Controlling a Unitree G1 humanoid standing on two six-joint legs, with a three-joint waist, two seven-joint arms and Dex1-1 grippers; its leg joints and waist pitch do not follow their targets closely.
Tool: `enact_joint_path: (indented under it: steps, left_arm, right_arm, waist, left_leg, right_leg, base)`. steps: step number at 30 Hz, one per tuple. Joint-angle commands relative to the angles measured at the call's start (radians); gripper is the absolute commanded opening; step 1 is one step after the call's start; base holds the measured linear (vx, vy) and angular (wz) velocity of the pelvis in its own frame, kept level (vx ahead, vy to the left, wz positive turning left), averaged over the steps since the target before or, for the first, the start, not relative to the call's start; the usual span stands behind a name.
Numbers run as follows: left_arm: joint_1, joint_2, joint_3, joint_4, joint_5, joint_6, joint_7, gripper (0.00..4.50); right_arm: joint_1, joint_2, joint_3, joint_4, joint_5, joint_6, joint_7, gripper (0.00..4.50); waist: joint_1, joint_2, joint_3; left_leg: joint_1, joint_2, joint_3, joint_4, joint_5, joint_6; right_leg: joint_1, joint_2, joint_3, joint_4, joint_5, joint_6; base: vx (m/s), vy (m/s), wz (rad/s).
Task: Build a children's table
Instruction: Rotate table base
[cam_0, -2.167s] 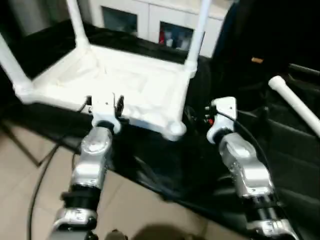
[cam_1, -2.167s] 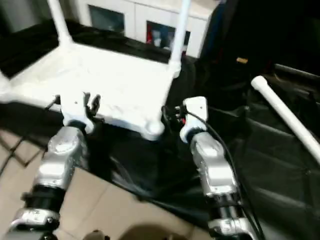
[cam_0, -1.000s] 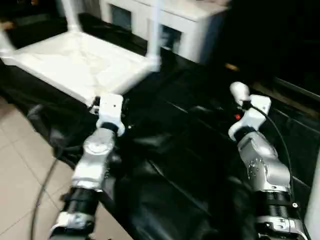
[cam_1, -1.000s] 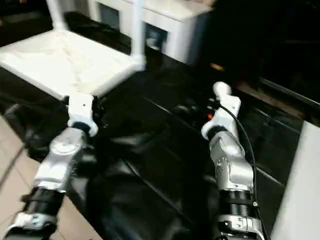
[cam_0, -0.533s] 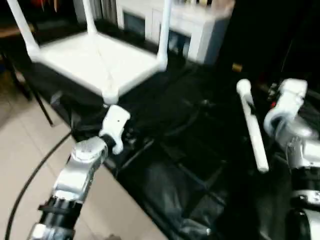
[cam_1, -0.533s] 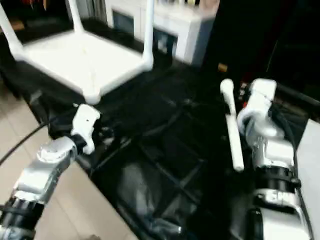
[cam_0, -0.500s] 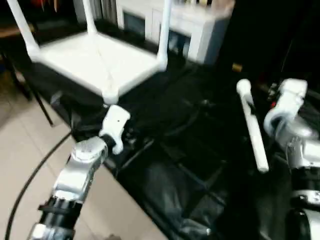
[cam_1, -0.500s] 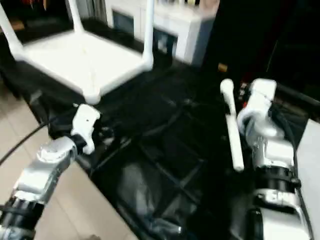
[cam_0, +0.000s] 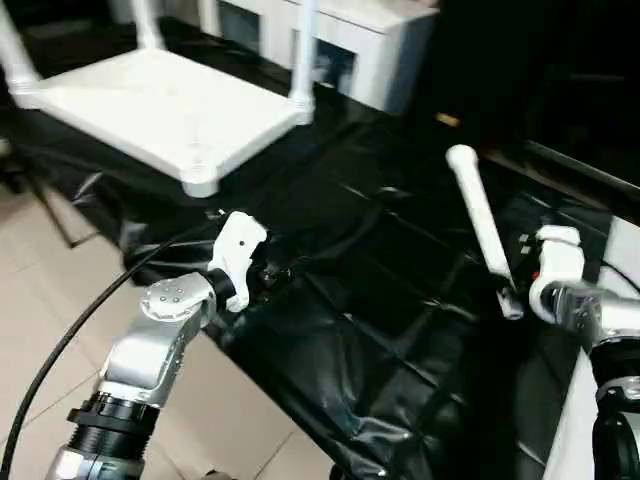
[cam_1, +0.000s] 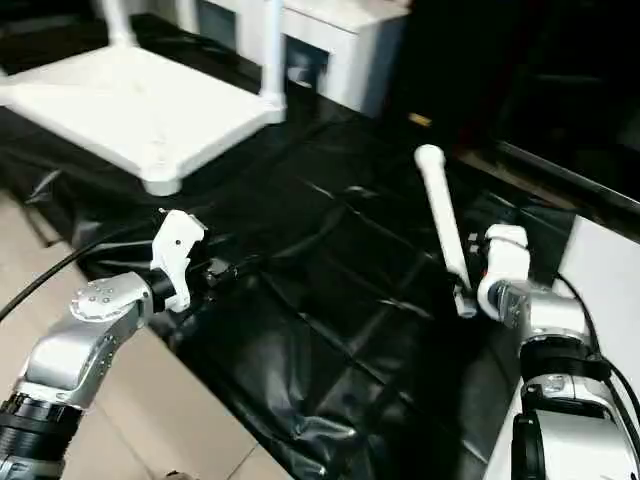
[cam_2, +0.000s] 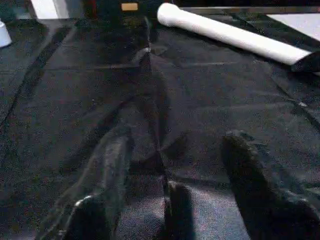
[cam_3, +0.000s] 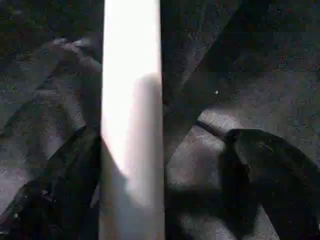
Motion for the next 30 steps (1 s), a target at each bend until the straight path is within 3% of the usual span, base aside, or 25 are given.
enact_joint_path:
  steps: [1,3,5,15,25,28,30]
  left_arm:
    - [-0.009,0.004,-0.014,-0.03,-0.001,0.013,-0.004,3.33]
    - [-0.009,0.004,-0.014,-0.03,0.001,0.014,-0.005,3.33]
    - [-0.017,-0.001,-0.014,-0.023,0.009,0.011,-0.001,3.33]
    - [-0.028,-0.01,-0.016,-0.002,0.04,-0.009,0.038,3.33]
    - [-0.046,-0.02,0.017,0.02,0.042,-0.012,0.076,3.33]
    - [-0.061,-0.031,0.033,0.037,0.04,-0.017,0.099,3.33]
    - [-0.082,-0.047,0.057,0.049,0.025,-0.02,0.114,3.33]
  right_arm:
    - [-0.02,-0.01,0.01,0.006,0.015,0.032,0.031,4.21]
    - [-0.027,-0.011,0.012,0.015,0.013,0.032,0.044,4.14]
    - [-0.04,-0.013,0.014,0.03,0.009,0.015,0.079,3.96]
    - [-0.032,-0.011,0.033,0.017,0.015,0.023,0.147,3.11]
    - [-0.025,0.0,0.044,0.007,0.014,0.025,0.188,2.14]
    - [-0.017,0.002,0.043,-0.014,0.018,0.033,0.191,2.03]
    - [-0.01,0.001,0.037,-0.045,0.024,0.039,0.193,1.71]
  waist:
    - [0.004,0.003,-0.068]
    - [0.004,0.002,-0.068]
    - [0.008,0.004,-0.069]
    - [0.018,0.0,-0.076]
    - [0.023,-0.005,-0.077]
    - [0.023,-0.005,-0.076]
    - [0.024,-0.004,-0.077]
  left_leg:
    - [0.008,0.01,0.002,-0.079,-0.269,0.033]
    - [0.007,0.011,0.003,-0.079,-0.264,0.034]
    - [0.01,0.015,0.006,-0.078,-0.248,0.038]
    - [0.006,0.018,0.012,-0.077,-0.173,0.051]
    - [0.004,0.017,0.013,-0.075,-0.157,0.05]
    - [0.005,0.016,0.013,-0.075,-0.157,0.051]
    - [0.007,0.015,0.014,-0.074,-0.154,0.054]
  right_leg:
    - [0.057,-0.065,0.033,-0.098,-0.492,-0.064]
    - [0.057,-0.065,0.034,-0.097,-0.484,-0.068]
    - [0.057,-0.066,0.038,-0.09,-0.445,-0.097]
    - [0.066,-0.066,0.045,-0.074,-0.353,-0.134]
    - [0.067,-0.065,0.044,-0.076,-0.39,-0.115]
    - [0.067,-0.064,0.043,-0.077,-0.395,-0.109]
    - [0.065,-0.063,0.043,-0.08,-0.397,-0.104]
  base:
    - [0.0,0.0,0.0]
    - [0.0,0.0,0.0]
    - [0.0,0.0,0.0]
    - [0.0,0.0,0.0]
    - [0.0,0.0,0.0]
    - [0.0,0.0,0.0]
    - [0.0,0.0,0.0]
